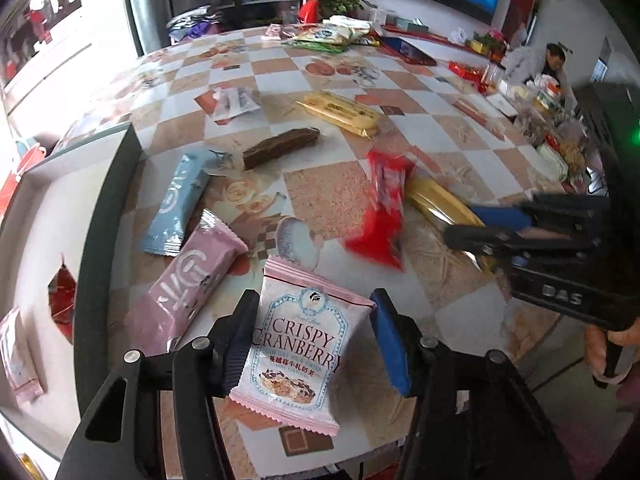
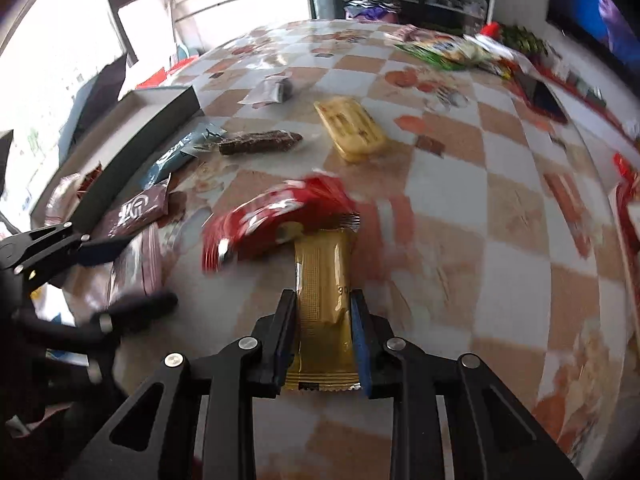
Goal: Organize snacks
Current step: 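Grasp the gold bar with the right tool while the left tool grasps another Crispy Cranberry packet, then carry the gold bar and Crispy Cranberry packet into the white tray and release both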
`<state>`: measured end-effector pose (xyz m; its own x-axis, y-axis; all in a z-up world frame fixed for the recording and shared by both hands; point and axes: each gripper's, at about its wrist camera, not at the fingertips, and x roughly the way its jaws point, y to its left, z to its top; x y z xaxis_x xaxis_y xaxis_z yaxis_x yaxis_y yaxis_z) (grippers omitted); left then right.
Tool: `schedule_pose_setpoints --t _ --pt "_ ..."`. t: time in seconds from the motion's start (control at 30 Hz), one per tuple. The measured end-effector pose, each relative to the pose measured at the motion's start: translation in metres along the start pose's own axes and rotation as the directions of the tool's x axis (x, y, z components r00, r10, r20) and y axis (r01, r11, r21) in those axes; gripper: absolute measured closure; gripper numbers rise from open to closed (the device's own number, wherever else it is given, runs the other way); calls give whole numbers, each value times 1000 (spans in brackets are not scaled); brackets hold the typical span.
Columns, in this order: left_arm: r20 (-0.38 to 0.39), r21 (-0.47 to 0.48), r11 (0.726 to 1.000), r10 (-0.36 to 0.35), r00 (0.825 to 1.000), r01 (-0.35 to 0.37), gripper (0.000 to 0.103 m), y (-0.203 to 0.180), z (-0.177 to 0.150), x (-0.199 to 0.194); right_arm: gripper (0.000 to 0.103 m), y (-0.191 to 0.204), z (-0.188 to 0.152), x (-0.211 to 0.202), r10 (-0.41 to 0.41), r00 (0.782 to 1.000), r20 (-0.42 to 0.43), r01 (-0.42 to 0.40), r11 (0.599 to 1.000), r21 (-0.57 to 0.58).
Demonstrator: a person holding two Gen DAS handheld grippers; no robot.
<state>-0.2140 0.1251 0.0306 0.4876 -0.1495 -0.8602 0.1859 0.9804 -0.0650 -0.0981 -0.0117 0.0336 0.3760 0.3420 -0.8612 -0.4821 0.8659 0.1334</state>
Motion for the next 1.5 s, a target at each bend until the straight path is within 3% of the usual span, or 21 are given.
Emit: schedule_pose_setpoints --t 0.23,0.4,0.43,0.47,0.5,0.63,0.7,0.73,0.77,1.03,1.2,1.5 --pt "32 -17 1000 8 999 -8 43 0 -1 -14 75 -34 -22 -24 76 997 7 -76 986 150" --pt "42 -32 999 27 999 -26 43 2 -5 -23 73 -31 -25 -23 44 999 -31 -40 992 121" --pt "45 -35 999 32 998 -30 43 2 -5 -24 64 -26 -23 -22 21 999 -36 -17 995 98" --pt "47 -37 999 35 998 -33 43 3 -5 -26 47 -24 -23 -21 7 999 -39 -4 997 82" --pt "51 -40 999 39 998 -37 43 3 -6 -28 42 -20 -22 -19 -10 999 -43 13 998 60" --pt "70 -36 997 65 995 -63 43 1 -8 -36 42 -5 -16 -6 -114 992 -56 113 993 -16" --pt "83 -35 997 74 994 -71 43 2 -9 -41 50 -3 -15 -4 -125 991 -50 123 992 -30" --pt "87 -39 997 75 993 -72 43 3 -10 -43 72 -1 -14 -6 -123 991 -46 121 992 -38" --pt "90 -43 996 75 993 -72 43 4 -10 -45 79 -1 -14 -6 -118 992 -50 116 992 -39" --pt "131 -101 991 100 986 -87 43 24 -11 -63 79 -5 -21 -25 13 1000 -8 -13 998 57" --pt "172 -145 983 133 976 -108 43 47 -12 -81 79 5 -8 -40 74 997 27 -75 994 79" --pt "174 -276 945 230 958 -177 43 111 -25 -95 79 57 29 -38 184 980 78 -187 981 40"
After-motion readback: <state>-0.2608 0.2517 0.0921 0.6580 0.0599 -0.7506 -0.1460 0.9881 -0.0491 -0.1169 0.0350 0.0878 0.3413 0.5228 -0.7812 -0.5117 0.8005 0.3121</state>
